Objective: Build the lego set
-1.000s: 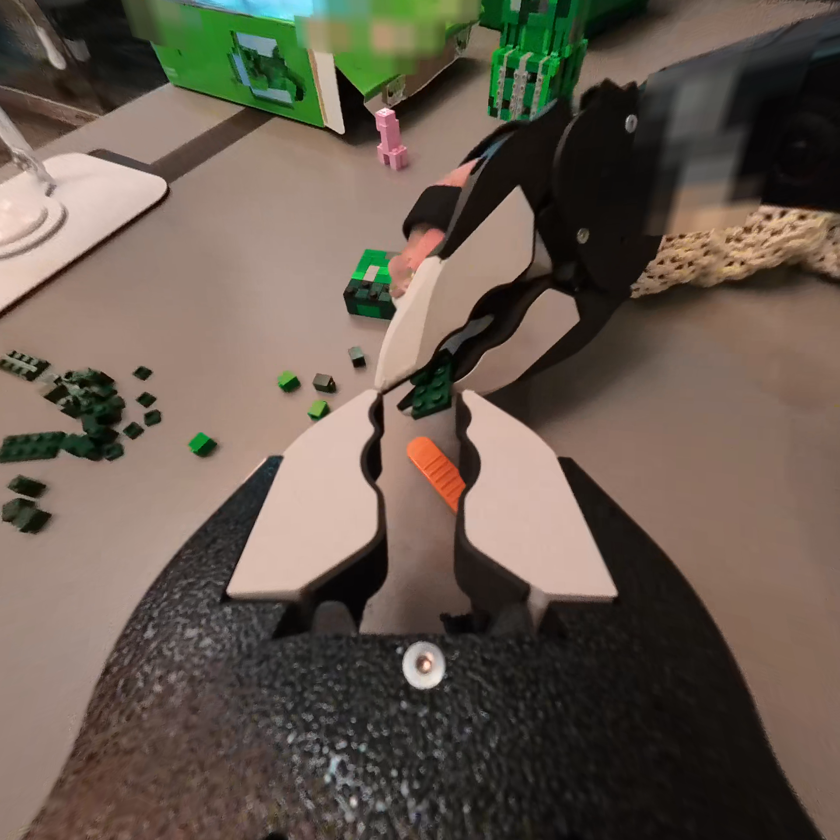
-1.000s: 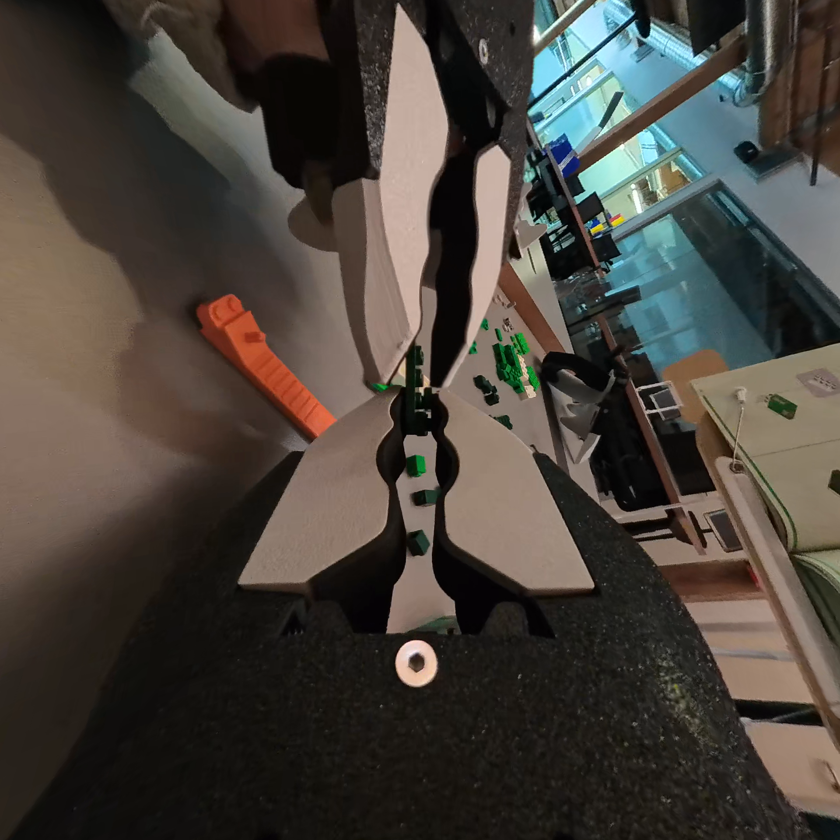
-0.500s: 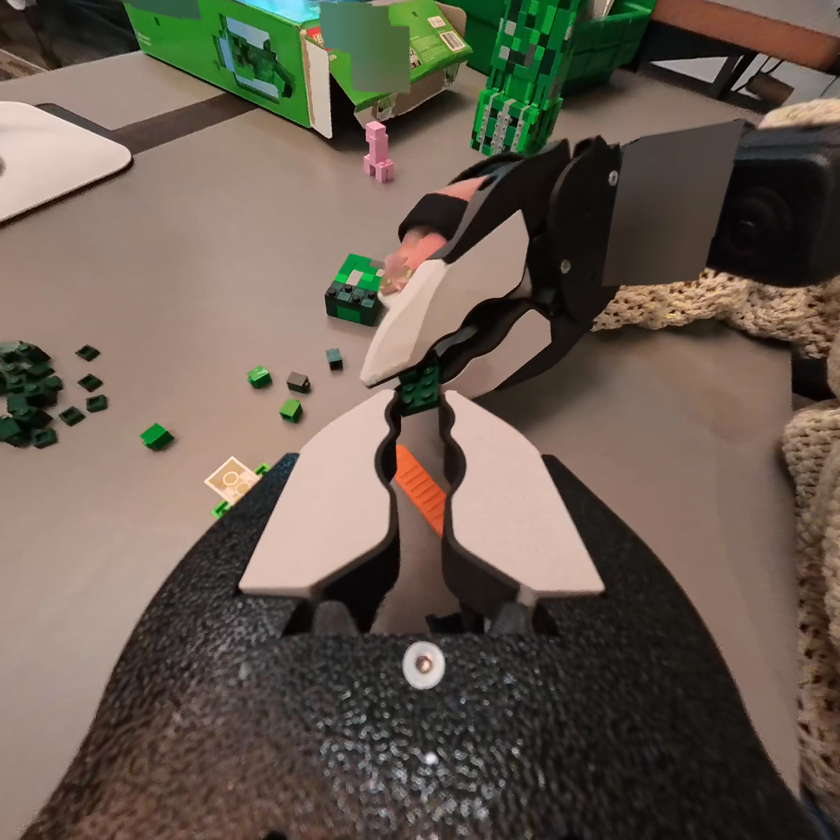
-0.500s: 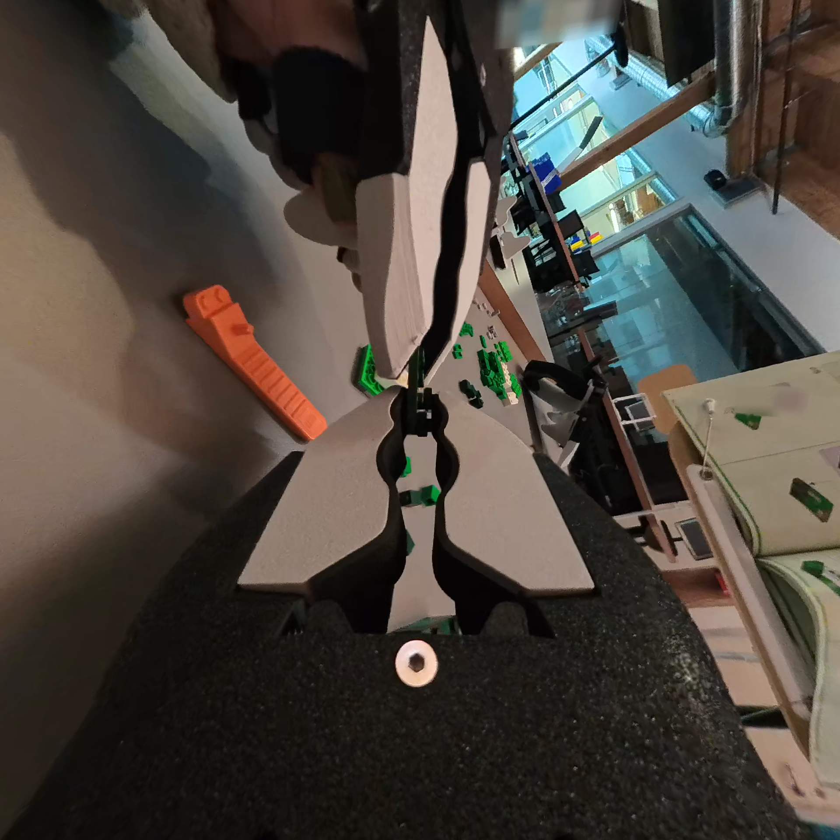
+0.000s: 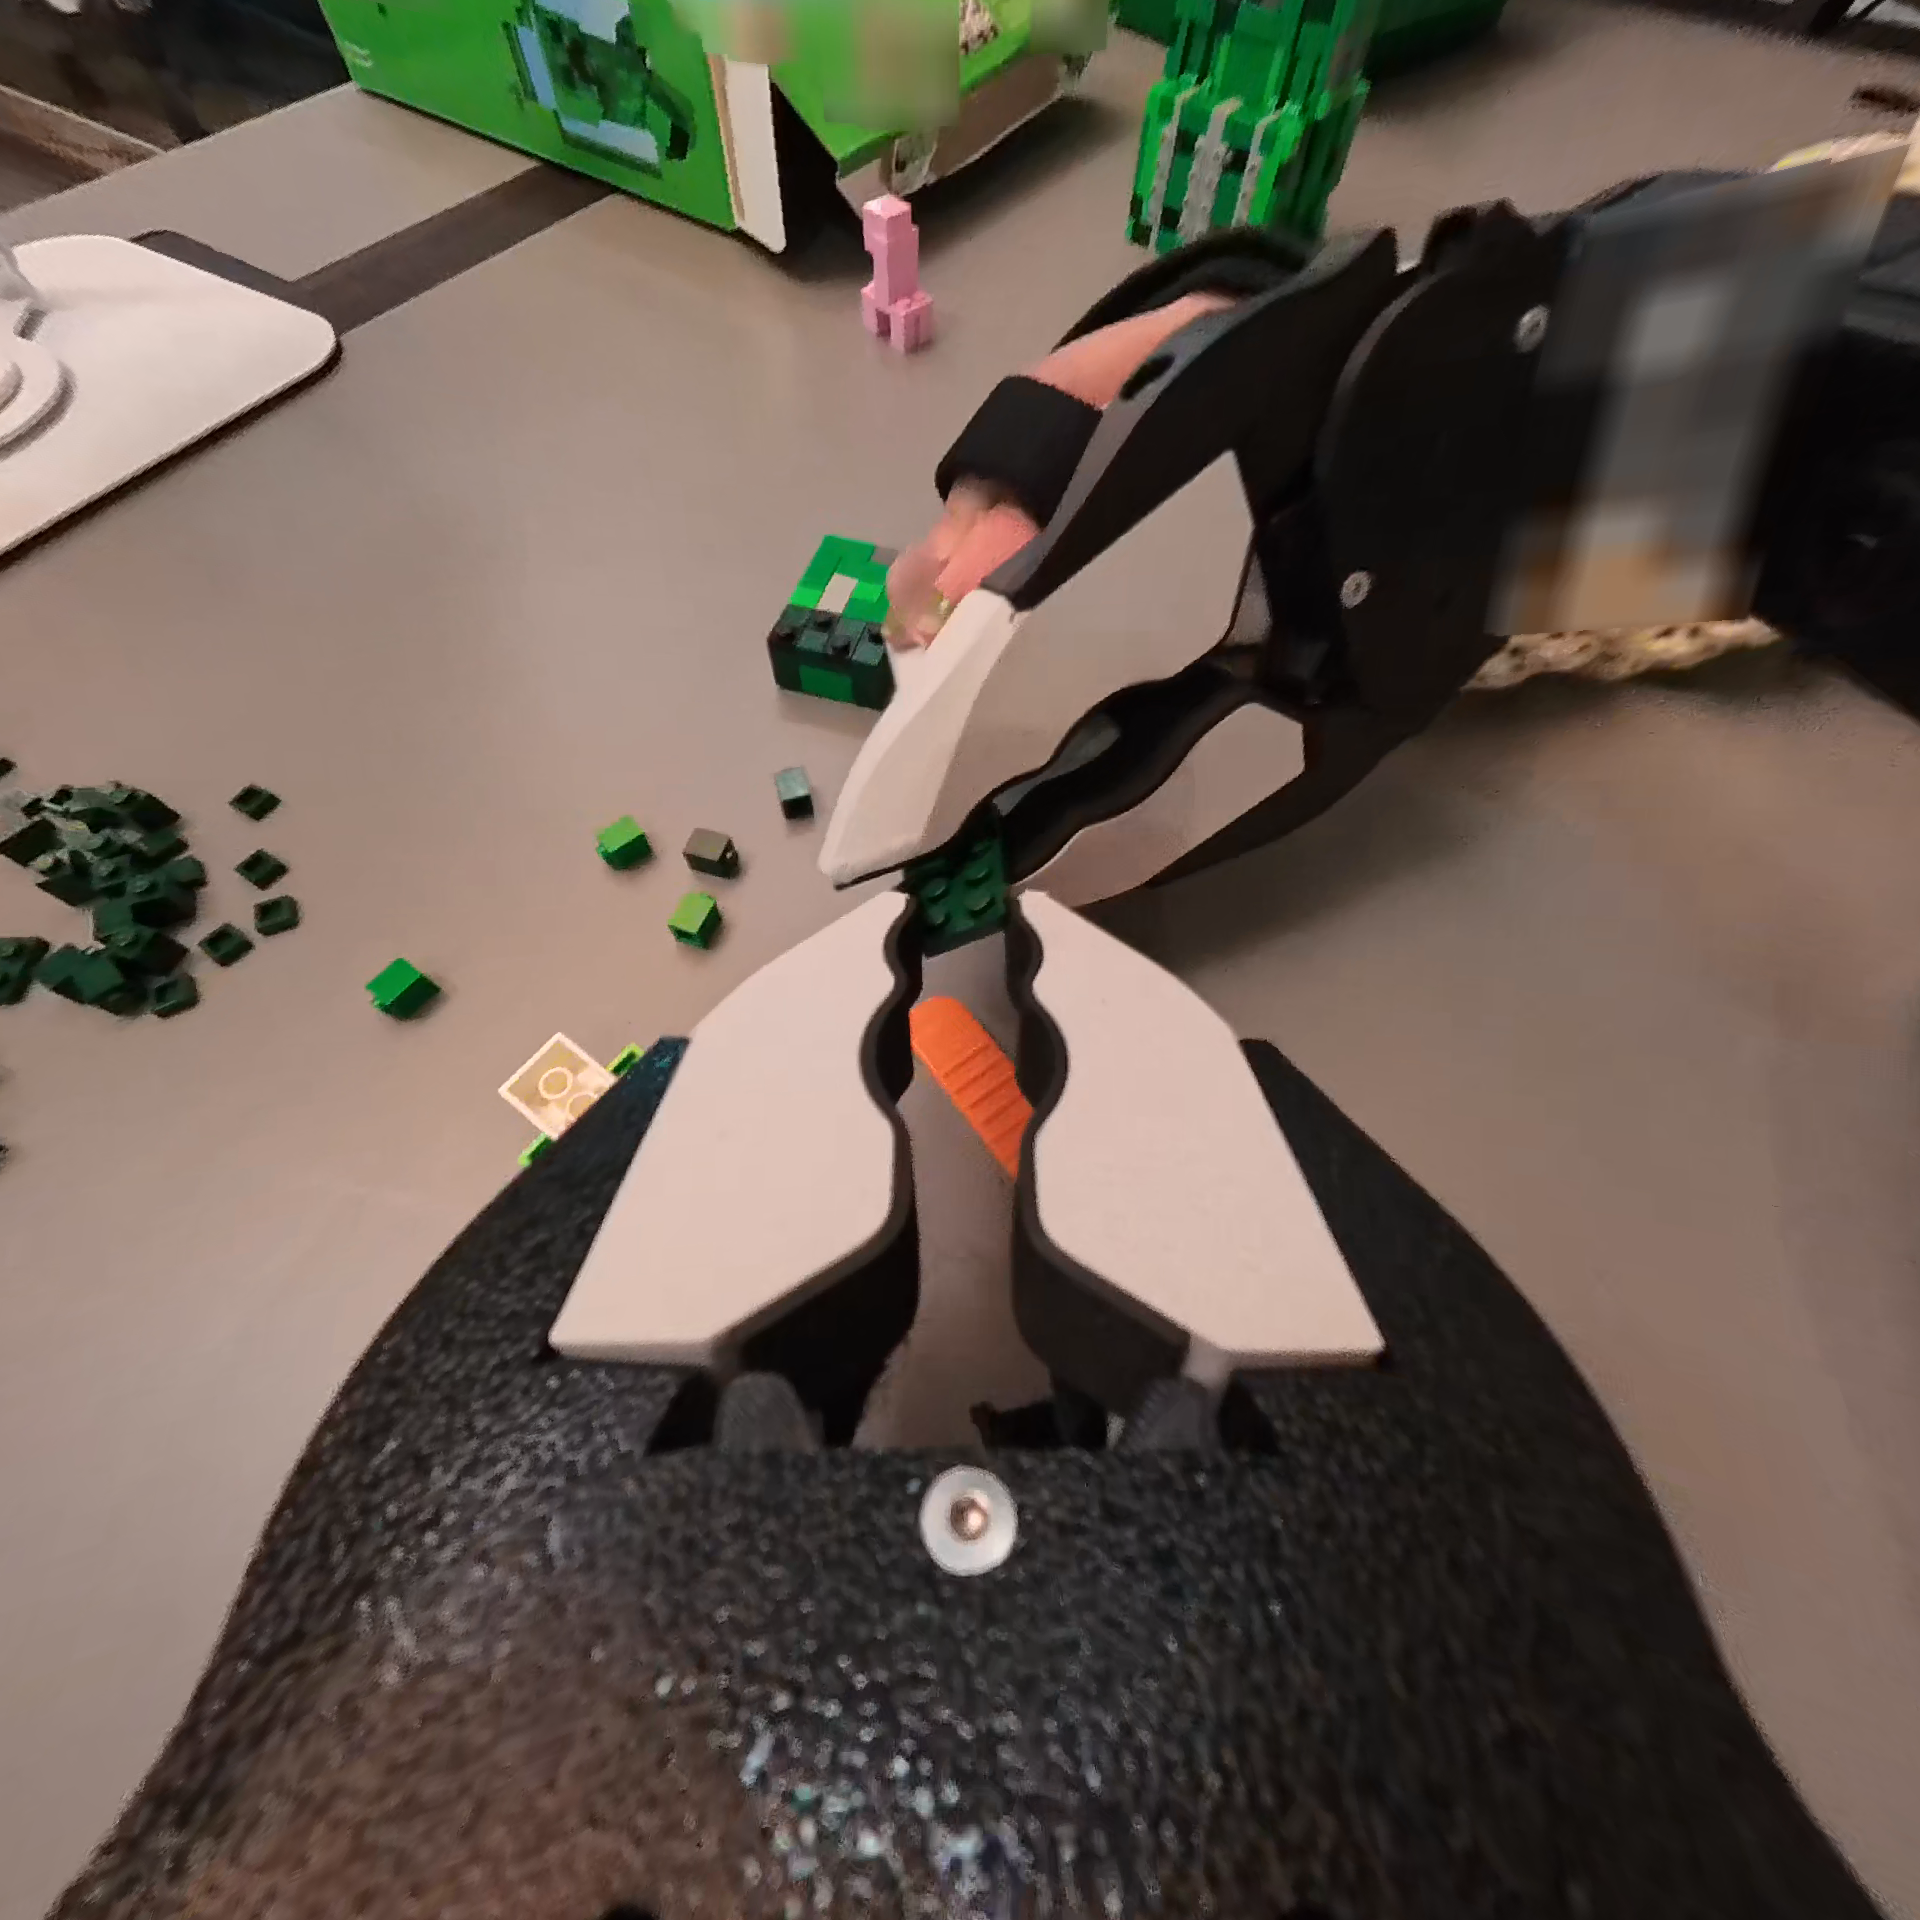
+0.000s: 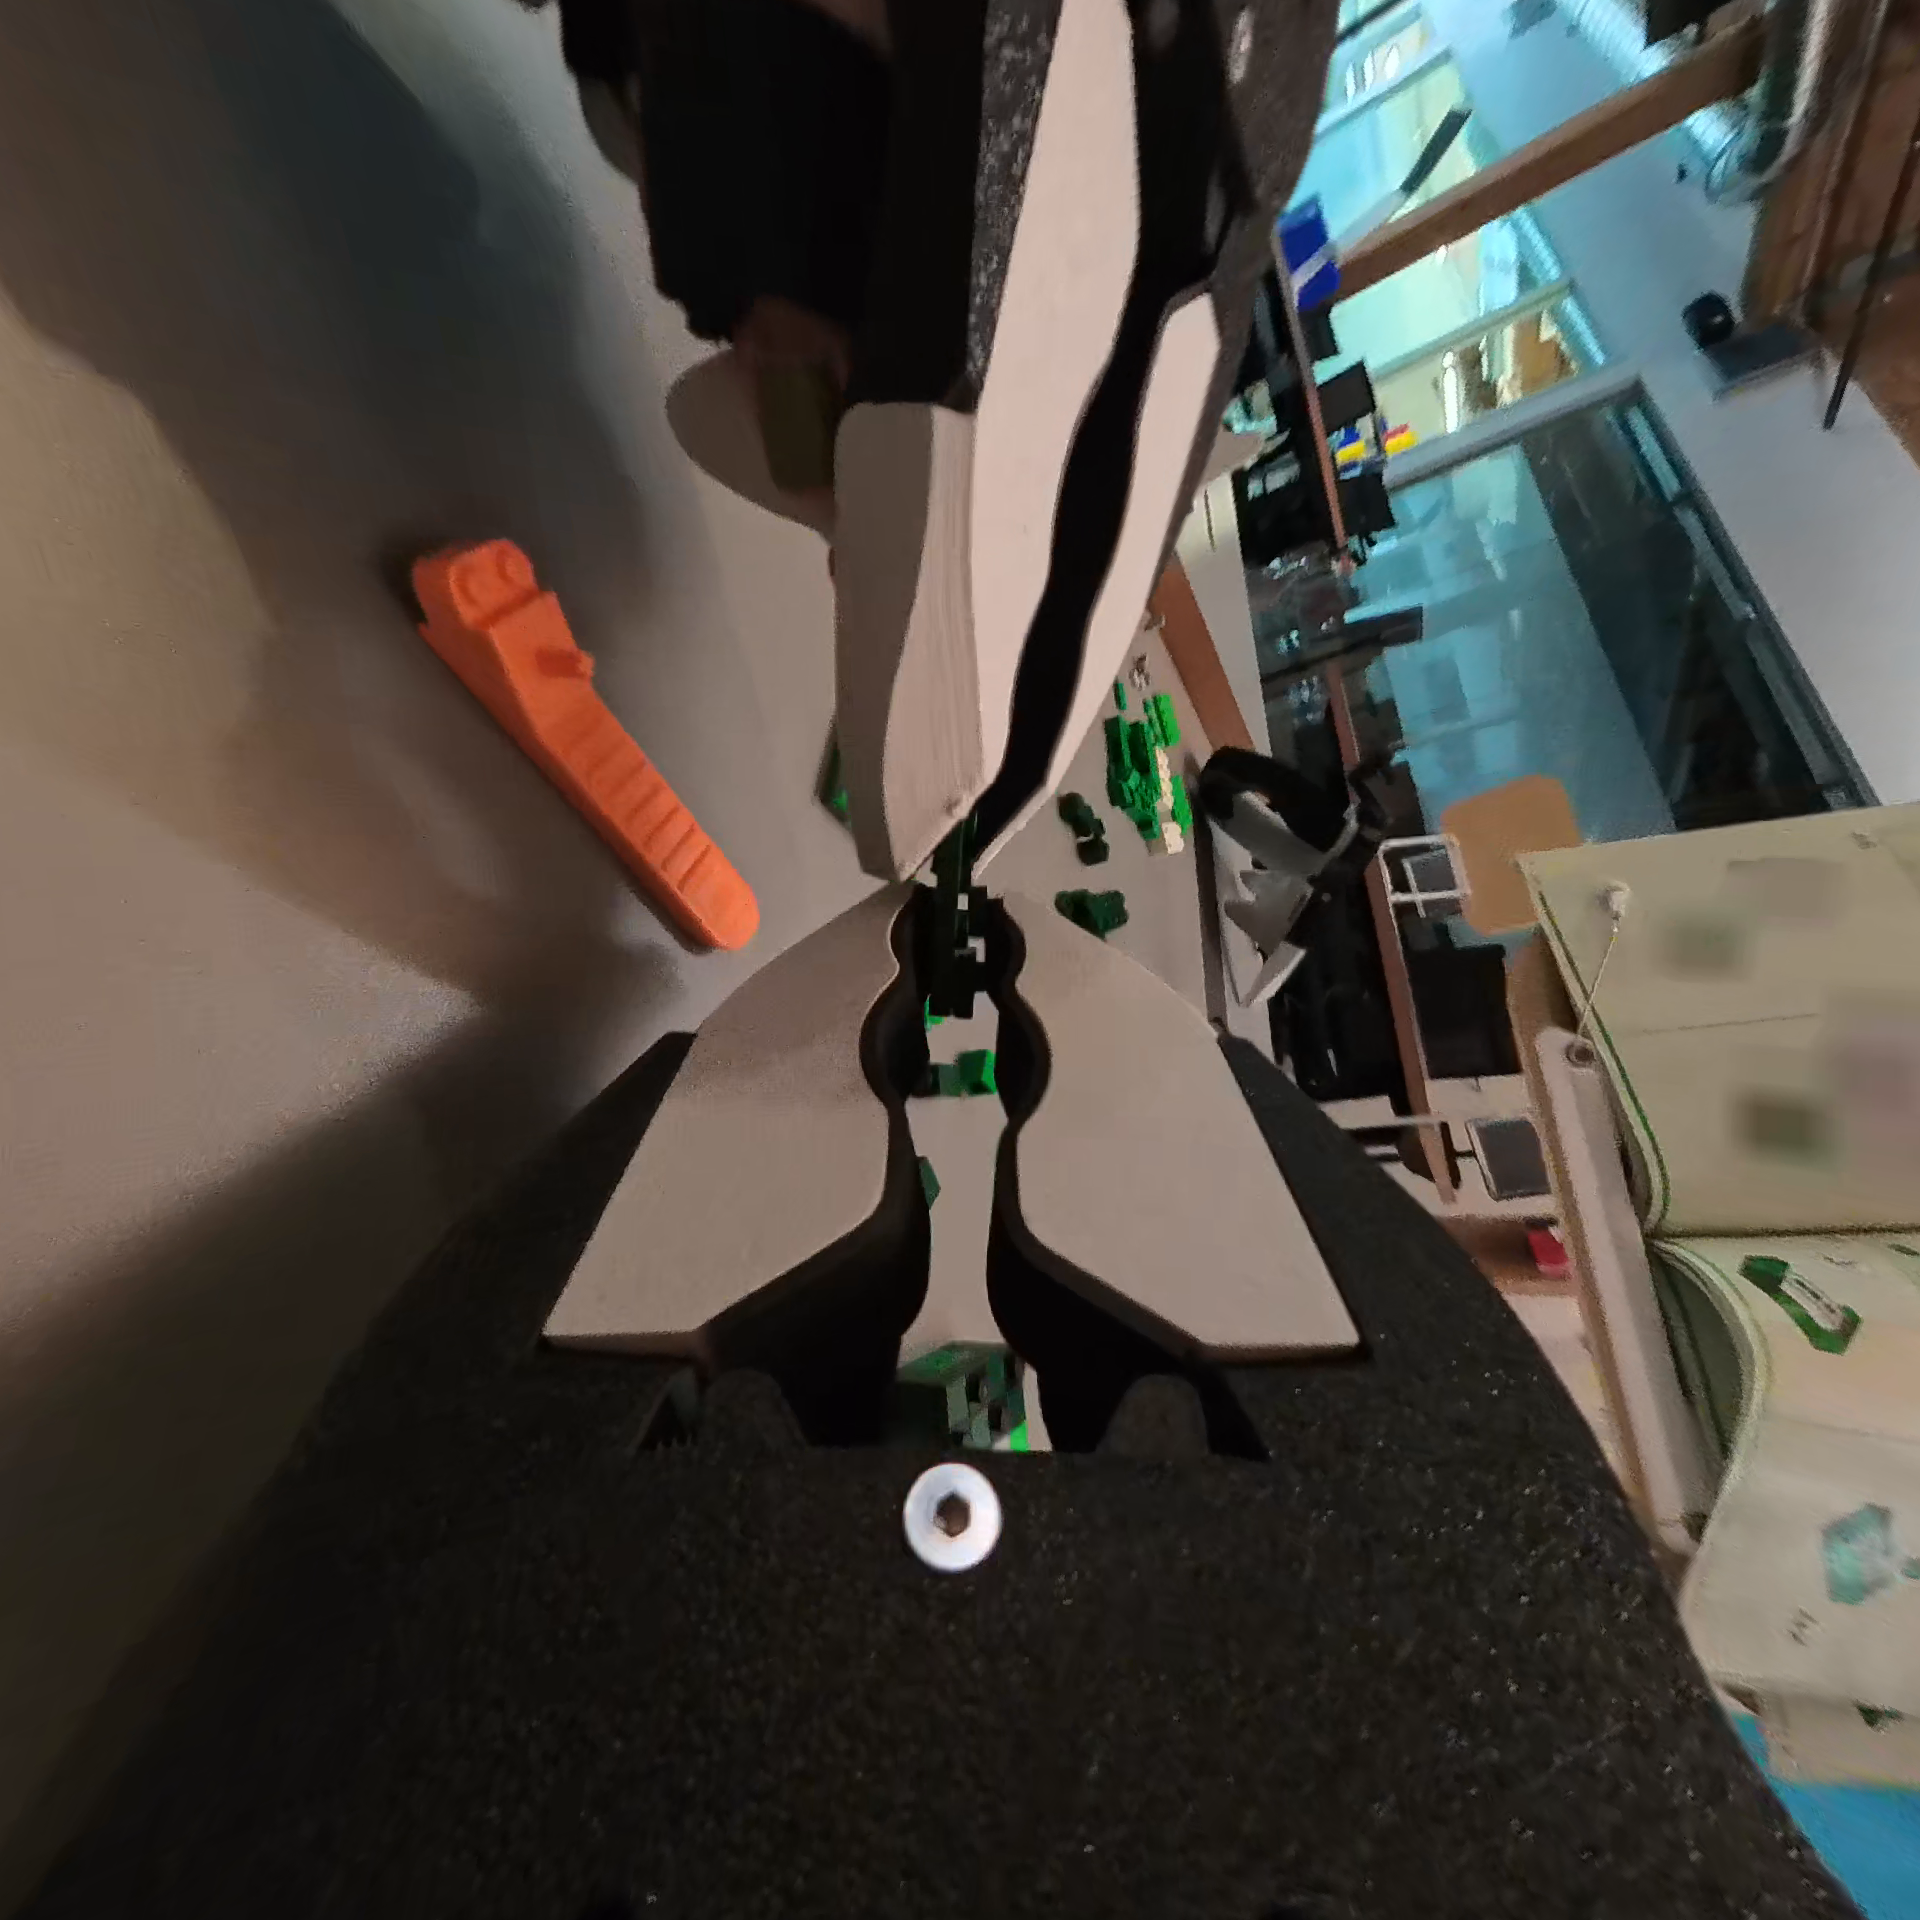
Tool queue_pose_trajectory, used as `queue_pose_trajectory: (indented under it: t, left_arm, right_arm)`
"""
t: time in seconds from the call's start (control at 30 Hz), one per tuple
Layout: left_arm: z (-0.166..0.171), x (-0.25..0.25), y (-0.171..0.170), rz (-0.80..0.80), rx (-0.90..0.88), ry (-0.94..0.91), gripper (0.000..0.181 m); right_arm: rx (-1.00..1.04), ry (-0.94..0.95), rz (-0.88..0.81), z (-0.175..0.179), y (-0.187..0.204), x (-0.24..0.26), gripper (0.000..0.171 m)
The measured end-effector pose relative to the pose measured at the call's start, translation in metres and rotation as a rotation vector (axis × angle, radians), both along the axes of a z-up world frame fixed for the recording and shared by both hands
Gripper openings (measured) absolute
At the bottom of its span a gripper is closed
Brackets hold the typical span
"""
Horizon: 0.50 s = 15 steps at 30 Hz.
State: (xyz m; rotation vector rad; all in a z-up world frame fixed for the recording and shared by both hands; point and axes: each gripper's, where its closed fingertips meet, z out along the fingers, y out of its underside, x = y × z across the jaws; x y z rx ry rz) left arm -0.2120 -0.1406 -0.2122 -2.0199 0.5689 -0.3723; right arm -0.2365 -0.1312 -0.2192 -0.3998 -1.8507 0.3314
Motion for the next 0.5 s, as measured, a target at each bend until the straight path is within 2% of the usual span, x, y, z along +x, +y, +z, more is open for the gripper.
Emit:
queue_pose_trajectory:
  t: [0.13, 0.33, 0.5]
  left_arm:
    - [-0.005, -0.001, 0.000, 0.003, -0.014, 0.035, 0.015]
    - [-0.002, 0.001, -0.001, -0.024, -0.013, -0.045, 0.015]
    - [0.003, 0.003, 0.001, -0.035, 0.055, -0.009, 0.015]
  right_arm:
    - [0.068, -0.036, -0.037, -0.004, 0.002, 0.000, 0.008]
    - [-0.053, -0.044, 0.028, -0.002, -0.003, 0.002, 0.008]
    - [0.118, 0.072, 0.050, 0.009, 0.000, 0.003, 0.008]
